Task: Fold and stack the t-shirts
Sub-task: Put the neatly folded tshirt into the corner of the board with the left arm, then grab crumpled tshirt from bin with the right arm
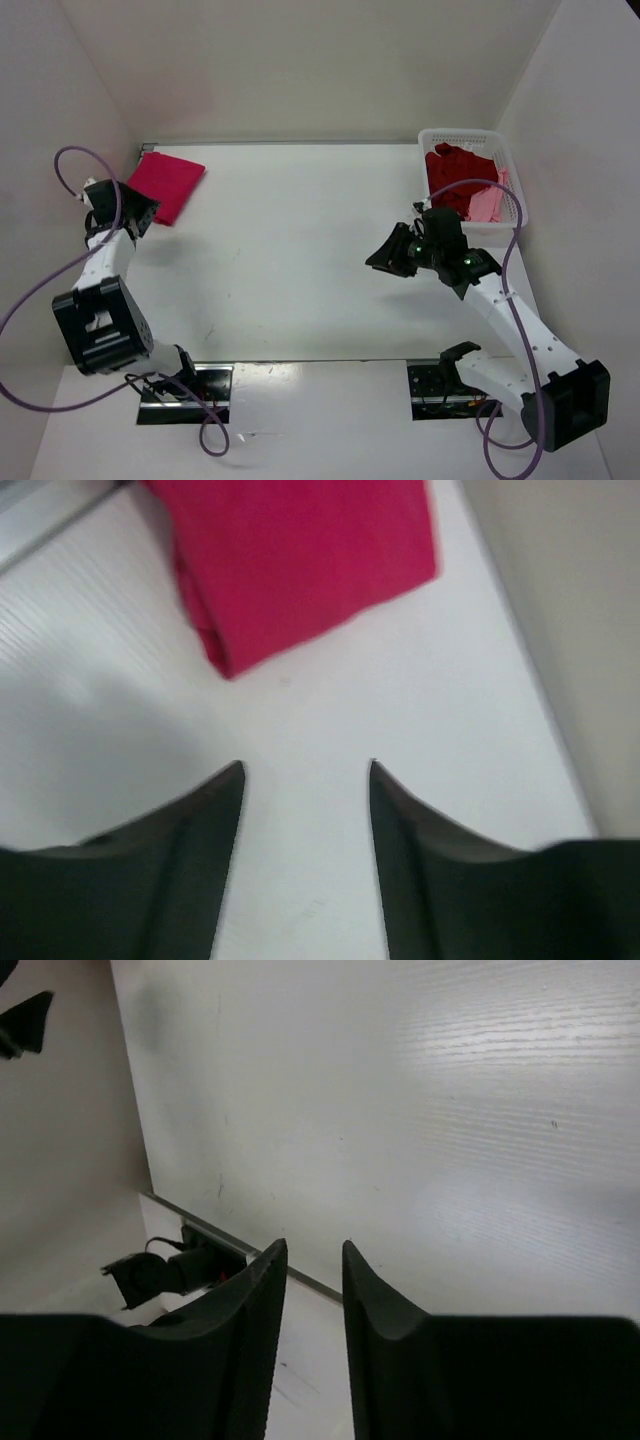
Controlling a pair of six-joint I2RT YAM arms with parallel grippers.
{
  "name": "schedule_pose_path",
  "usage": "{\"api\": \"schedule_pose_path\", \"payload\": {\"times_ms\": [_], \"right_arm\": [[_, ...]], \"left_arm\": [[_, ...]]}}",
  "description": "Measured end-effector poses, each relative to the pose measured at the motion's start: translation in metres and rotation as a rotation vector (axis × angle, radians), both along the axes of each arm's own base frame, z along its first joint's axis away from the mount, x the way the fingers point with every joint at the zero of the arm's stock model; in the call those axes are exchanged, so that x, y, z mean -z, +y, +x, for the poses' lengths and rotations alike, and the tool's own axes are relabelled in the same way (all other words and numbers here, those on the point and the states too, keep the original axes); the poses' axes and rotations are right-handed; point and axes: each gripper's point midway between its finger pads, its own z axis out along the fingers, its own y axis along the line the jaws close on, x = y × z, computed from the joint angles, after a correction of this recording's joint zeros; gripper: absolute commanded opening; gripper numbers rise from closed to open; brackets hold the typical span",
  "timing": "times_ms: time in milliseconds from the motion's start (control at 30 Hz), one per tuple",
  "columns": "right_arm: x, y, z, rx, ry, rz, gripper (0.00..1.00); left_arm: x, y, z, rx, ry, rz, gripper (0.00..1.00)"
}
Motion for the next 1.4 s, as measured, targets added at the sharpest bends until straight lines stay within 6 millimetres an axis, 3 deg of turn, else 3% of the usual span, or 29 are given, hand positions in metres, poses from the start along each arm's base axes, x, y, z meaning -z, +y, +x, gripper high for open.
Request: {"api": "schedule_pose_path", "payload": {"times_ms": [33,100,233,400,467,533,633,733,800,833,967,1100,1300,1400], "right_arm": [[0.003,-0.001,0.002,0.008,0.008,-0.009,0.25],[0.007,-0.001,0.01,0.025,0.026,-0.029,0.19],[0.001,-0.003,0.036,0.067,0.012,-0.078,0.11],[-0.041,-0.012,0.088,0.169,-0.1,-0.16,0.08],[-0.061,-0.024,0.112,0.228,-0.153,-0.209,0.08],[-0.08,-0.05,0.141,0.318,-0.202,-0.261,0.07],[-0.085,-0.122,0.18,0.5,-0.204,-0.334,0.08],[-0.057,-0.206,0.193,0.684,-0.115,-0.431,0.2],[-0.035,-0.24,0.195,0.745,-0.05,-0.478,0.27],[-0.025,-0.249,0.196,0.757,-0.023,-0.491,0.37],[0.009,-0.261,0.202,0.752,0.062,-0.499,0.51],[0.032,-0.259,0.209,0.731,0.111,-0.461,0.53],[0.061,-0.25,0.226,0.72,0.161,-0.383,0.53],[0.07,-0.248,0.233,0.727,0.169,-0.349,0.52]], "left_arm": [[-0.013,-0.005,-0.004,0.005,-0.028,0.01,0.48],[-0.039,-0.027,-0.011,0.049,-0.083,0.038,0.38],[-0.075,-0.105,-0.015,0.261,-0.159,0.045,0.29],[-0.054,-0.22,-0.041,0.603,-0.061,-0.016,0.24],[-0.047,-0.248,-0.055,0.701,-0.026,-0.035,0.24],[-0.045,-0.267,-0.067,0.777,-0.01,-0.048,0.28],[-0.056,-0.277,-0.078,0.826,-0.035,-0.063,0.3],[-0.084,-0.283,-0.09,0.881,-0.123,-0.053,0.27],[-0.102,-0.289,-0.098,0.927,-0.178,-0.026,0.21],[-0.11,-0.294,-0.1,0.952,-0.201,-0.016,0.19],[-0.11,-0.31,-0.108,1.035,-0.208,0.027,0.2],[-0.1,-0.316,-0.114,1.07,-0.185,0.03,0.19],[-0.072,-0.32,-0.125,1.098,-0.13,-0.007,0.27],[-0.069,-0.32,-0.124,1.099,-0.126,-0.008,0.31]]}}
